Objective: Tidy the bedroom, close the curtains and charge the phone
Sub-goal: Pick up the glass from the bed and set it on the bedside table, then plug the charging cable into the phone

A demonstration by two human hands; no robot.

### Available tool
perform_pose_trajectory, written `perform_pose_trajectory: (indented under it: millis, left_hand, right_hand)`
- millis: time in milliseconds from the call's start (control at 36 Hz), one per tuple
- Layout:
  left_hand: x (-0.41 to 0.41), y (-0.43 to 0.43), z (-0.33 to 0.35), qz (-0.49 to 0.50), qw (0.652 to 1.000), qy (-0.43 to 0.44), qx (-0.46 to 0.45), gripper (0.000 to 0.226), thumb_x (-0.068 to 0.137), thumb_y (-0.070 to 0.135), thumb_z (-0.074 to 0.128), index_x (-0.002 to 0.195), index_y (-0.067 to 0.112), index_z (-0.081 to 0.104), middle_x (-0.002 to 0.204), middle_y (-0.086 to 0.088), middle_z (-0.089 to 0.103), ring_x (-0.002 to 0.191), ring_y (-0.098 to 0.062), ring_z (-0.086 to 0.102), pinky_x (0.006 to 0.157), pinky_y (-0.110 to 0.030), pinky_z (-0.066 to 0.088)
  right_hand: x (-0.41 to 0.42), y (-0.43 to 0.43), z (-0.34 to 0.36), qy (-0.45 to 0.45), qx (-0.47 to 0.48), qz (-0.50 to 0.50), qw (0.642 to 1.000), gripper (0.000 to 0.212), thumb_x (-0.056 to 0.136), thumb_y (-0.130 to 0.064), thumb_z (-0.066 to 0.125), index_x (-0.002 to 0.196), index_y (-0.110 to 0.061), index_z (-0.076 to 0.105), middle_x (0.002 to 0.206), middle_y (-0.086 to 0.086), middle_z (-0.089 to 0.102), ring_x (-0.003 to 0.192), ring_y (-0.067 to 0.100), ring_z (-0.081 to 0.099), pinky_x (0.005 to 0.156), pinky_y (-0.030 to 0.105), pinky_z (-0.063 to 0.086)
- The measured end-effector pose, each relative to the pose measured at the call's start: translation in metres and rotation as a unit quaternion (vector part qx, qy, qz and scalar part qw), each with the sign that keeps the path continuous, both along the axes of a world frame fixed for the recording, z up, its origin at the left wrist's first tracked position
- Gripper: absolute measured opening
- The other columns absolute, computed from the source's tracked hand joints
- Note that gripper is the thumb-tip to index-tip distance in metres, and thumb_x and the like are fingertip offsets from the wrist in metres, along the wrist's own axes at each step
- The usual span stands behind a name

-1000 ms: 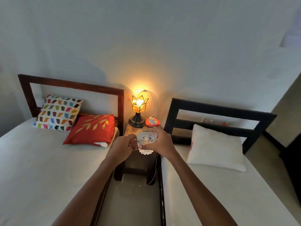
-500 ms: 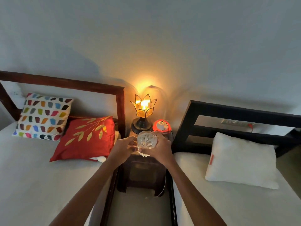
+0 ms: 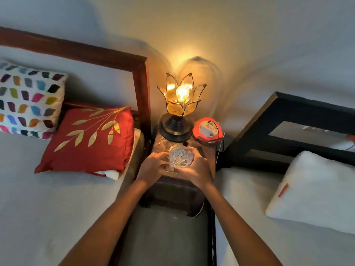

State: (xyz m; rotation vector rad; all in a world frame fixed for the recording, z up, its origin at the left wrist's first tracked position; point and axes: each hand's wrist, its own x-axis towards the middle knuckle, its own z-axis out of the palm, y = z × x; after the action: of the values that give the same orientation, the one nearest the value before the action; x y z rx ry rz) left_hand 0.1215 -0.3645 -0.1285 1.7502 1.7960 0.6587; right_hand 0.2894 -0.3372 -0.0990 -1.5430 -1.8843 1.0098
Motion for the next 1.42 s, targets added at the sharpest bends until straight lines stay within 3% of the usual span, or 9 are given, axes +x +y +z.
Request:
perform_pose_trajectory:
  millis: [167,306,444,583,750,972,1194,1306,1417]
  left_hand:
    - [0.002,0.014,-0.075,0.075,0.996,-0.030,-0.043,0.058,0.078,-0.006,0.062,0.130,0.016,0.052,0.124,-0.010,0.054,0.115,-0.020,0.053,0.096,-0.021,0.040]
    - [-0.001,0.028,-0.107,0.102,0.992,-0.033,-0.058,0.054,0.082,-0.002,0.061,0.133,0.015,0.050,0.125,-0.011,0.051,0.118,-0.021,0.050,0.099,-0.023,0.038]
    - [-0.004,0.049,-0.120,0.108,0.991,-0.032,-0.072,0.052,0.083,0.002,0.062,0.132,0.015,0.050,0.128,-0.010,0.051,0.121,-0.021,0.048,0.103,-0.029,0.038]
    - [-0.005,0.062,-0.126,0.100,0.992,-0.022,-0.079,0.053,0.083,0.009,0.066,0.133,0.016,0.049,0.129,-0.010,0.051,0.121,-0.022,0.048,0.104,-0.031,0.038]
    - [-0.008,0.068,-0.131,0.108,0.992,-0.017,-0.056,0.053,0.082,0.015,0.067,0.132,0.018,0.051,0.127,-0.011,0.054,0.122,-0.025,0.046,0.105,-0.036,0.034]
    - [-0.008,0.059,-0.130,0.138,0.989,-0.061,-0.001,0.051,0.082,0.008,0.066,0.131,0.016,0.052,0.127,-0.008,0.057,0.123,-0.021,0.043,0.103,-0.027,0.033]
    - [-0.013,0.025,-0.131,0.225,0.972,-0.074,0.000,0.045,0.086,0.008,0.062,0.129,0.013,0.052,0.130,-0.011,0.055,0.122,-0.028,0.045,0.101,-0.041,0.039]
    - [-0.012,0.009,-0.133,0.246,0.965,-0.090,-0.018,0.043,0.087,0.009,0.061,0.128,0.014,0.053,0.130,-0.010,0.055,0.122,-0.027,0.045,0.100,-0.042,0.040]
    - [-0.009,-0.007,-0.134,0.255,0.961,-0.103,-0.018,0.041,0.087,0.007,0.061,0.127,0.015,0.054,0.129,-0.009,0.056,0.121,-0.025,0.045,0.098,-0.039,0.040]
  right_hand:
    - [-0.005,0.036,-0.068,-0.006,-0.046,0.025,0.999,0.085,0.056,-0.038,0.088,0.128,-0.016,0.047,0.111,-0.002,0.062,0.097,0.001,0.053,0.070,-0.006,0.037]
    - [-0.013,0.059,-0.104,0.009,-0.065,0.048,0.997,0.080,0.058,-0.032,0.088,0.125,-0.015,0.047,0.112,0.002,0.062,0.103,0.009,0.058,0.084,0.011,0.047]
    - [-0.016,0.074,-0.125,0.028,-0.079,0.036,0.996,0.083,0.058,-0.028,0.089,0.127,-0.013,0.046,0.116,0.004,0.060,0.106,0.007,0.054,0.077,0.000,0.039]
    - [-0.018,0.087,-0.137,0.035,-0.080,0.024,0.996,0.085,0.056,-0.030,0.089,0.127,-0.014,0.046,0.117,0.006,0.061,0.110,0.014,0.057,0.088,0.017,0.046]
    - [-0.019,0.096,-0.139,0.057,-0.093,0.032,0.994,0.084,0.058,-0.028,0.088,0.128,-0.015,0.044,0.121,0.004,0.058,0.111,0.010,0.053,0.082,0.004,0.038]
    - [0.001,0.105,-0.141,0.031,-0.085,0.055,0.994,0.101,0.051,-0.036,0.090,0.136,-0.022,0.037,0.136,0.001,0.047,0.126,0.014,0.042,0.106,0.031,0.038]
    - [0.082,0.119,-0.123,0.084,-0.046,-0.105,0.990,0.053,0.073,-0.027,0.079,0.120,-0.020,0.057,0.121,-0.006,0.059,0.110,0.003,0.054,0.091,0.009,0.041]
    - [0.112,0.136,-0.124,0.040,-0.042,-0.237,0.970,0.028,0.084,-0.012,0.067,0.112,-0.007,0.063,0.113,0.010,0.066,0.102,0.018,0.061,0.088,0.025,0.048]
    - [0.126,0.162,-0.125,-0.005,-0.039,-0.287,0.957,0.028,0.088,-0.003,0.056,0.116,-0.003,0.060,0.115,0.014,0.065,0.106,0.024,0.063,0.085,0.023,0.045]
